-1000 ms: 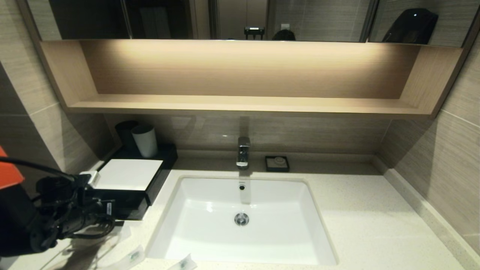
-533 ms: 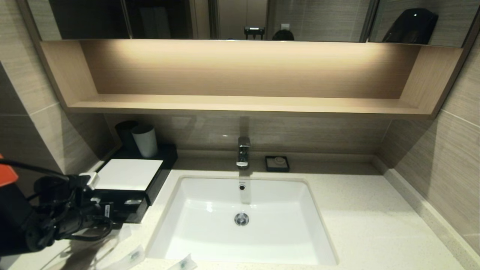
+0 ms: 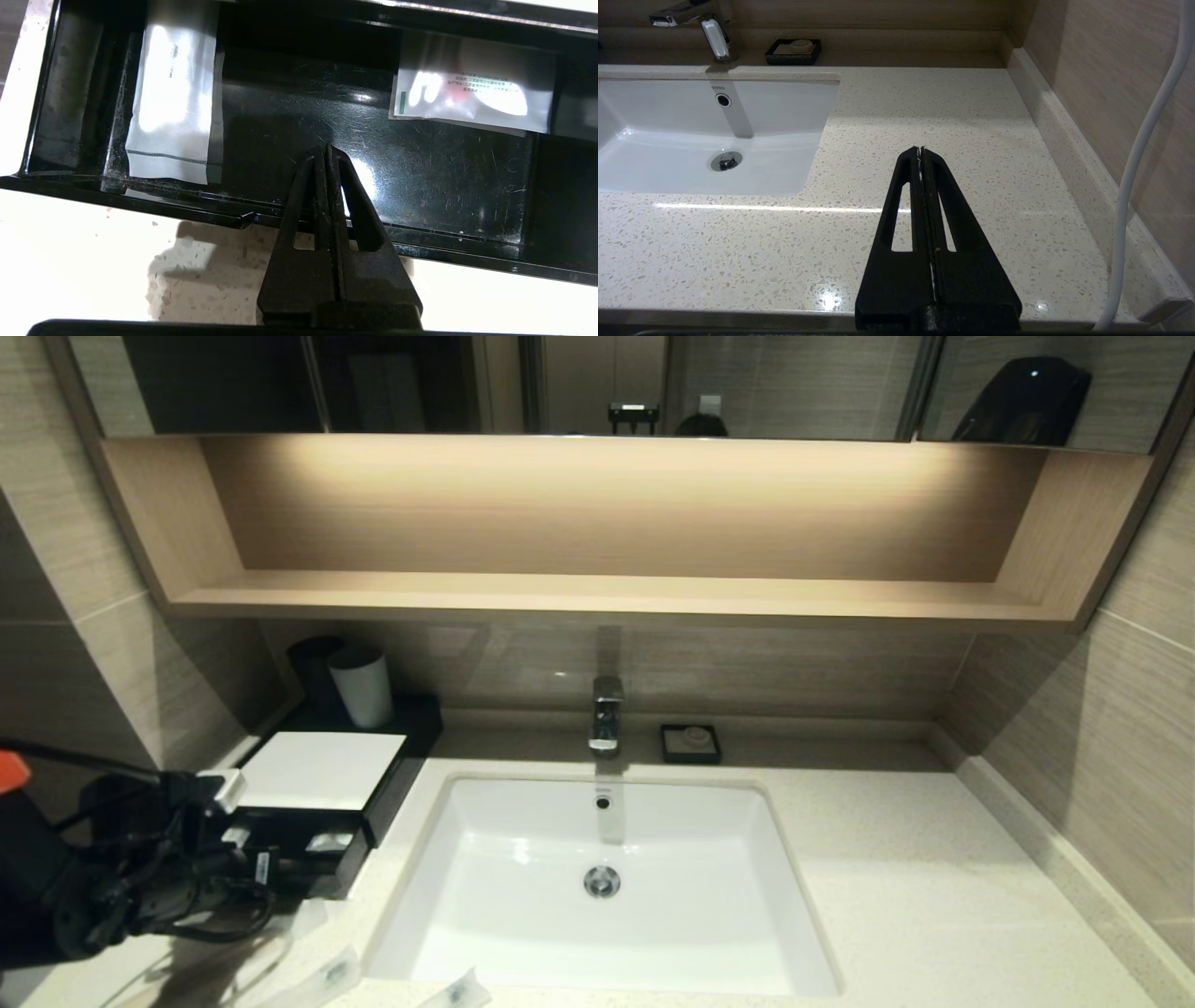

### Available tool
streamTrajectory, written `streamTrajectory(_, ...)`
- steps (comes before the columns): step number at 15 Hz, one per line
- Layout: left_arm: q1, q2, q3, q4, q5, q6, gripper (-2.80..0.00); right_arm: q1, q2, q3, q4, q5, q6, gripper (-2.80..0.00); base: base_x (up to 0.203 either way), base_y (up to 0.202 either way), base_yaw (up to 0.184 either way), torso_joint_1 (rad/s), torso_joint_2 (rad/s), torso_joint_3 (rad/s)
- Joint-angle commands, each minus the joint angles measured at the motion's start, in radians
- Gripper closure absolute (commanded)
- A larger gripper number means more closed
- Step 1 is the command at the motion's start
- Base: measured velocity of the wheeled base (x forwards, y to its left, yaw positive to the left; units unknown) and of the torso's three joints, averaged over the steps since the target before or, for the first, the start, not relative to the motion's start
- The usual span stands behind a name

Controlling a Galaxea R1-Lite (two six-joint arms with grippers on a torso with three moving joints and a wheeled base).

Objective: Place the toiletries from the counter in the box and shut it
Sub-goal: Open the drawer

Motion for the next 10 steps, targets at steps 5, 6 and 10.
streamTrajectory(5,0.000,-0.027,-0.004,0.076,-0.001,0.006,0.00,0.000,0.000,0.000,0.000,0.000,0.000,0.00,0.000,0.000,0.000,0.000,0.00,0.000)
streamTrajectory(6,0.000,-0.027,-0.004,0.086,-0.001,0.020,0.00,0.000,0.000,0.000,0.000,0.000,0.000,0.00,0.000,0.000,0.000,0.000,0.00,0.000)
streamTrajectory(10,0.000,-0.032,-0.001,0.118,-0.001,0.046,0.00,0.000,0.000,0.000,0.000,0.001,0.000,0.00,0.000,0.000,0.000,0.000,0.00,0.000)
